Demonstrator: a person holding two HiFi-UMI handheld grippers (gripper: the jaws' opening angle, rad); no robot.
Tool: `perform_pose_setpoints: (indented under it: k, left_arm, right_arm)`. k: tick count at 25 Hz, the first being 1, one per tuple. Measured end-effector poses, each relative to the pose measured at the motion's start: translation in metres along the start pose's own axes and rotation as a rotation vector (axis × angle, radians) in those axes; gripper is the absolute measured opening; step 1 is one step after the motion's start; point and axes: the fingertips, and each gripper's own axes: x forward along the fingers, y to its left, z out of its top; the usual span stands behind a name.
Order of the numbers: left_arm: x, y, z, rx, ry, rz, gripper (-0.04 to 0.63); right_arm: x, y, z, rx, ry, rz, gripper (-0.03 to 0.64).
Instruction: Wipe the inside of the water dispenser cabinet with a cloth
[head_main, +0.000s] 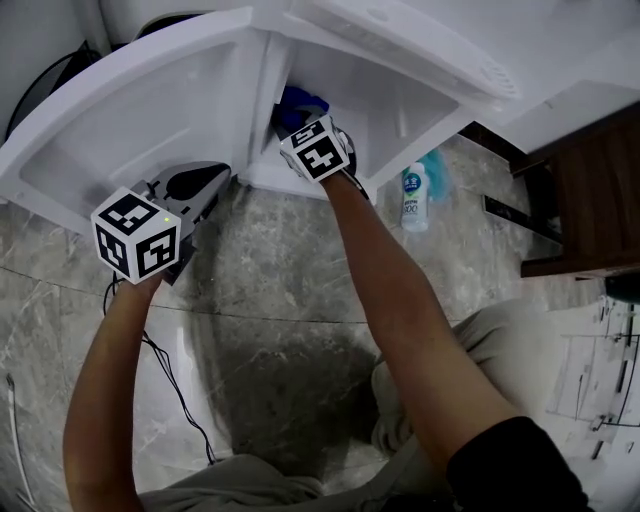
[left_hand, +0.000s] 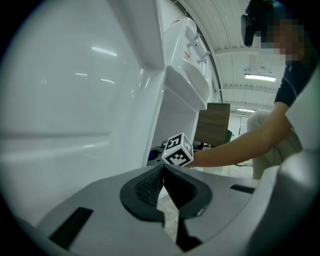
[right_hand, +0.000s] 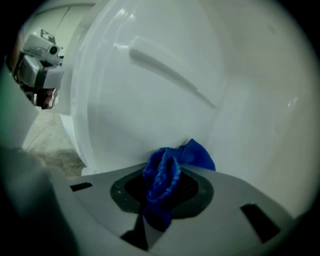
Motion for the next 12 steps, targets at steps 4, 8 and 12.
perform_pose_setpoints:
  k: [4,8,12]
  left_arm:
    - [0.002,0.001,0.002,0.020,-0.011,0.009,0.079]
    - [0.011,0.000,0.004,0.025,-0.006,0.005,0.103]
    - [0.028,-0.010,0.011,0.032,-0.014,-0.032,0.103]
  right_arm:
    - [-0.015,-0.012,0.004,0.180,-0.068,-0.035,0.063]
    - [-0.039,-0.013,0.012,0.211,-0.118,-0.077,0.063]
    - [-0.076,-0.002,0.024,0.231,-0.198,-0.077,0.063]
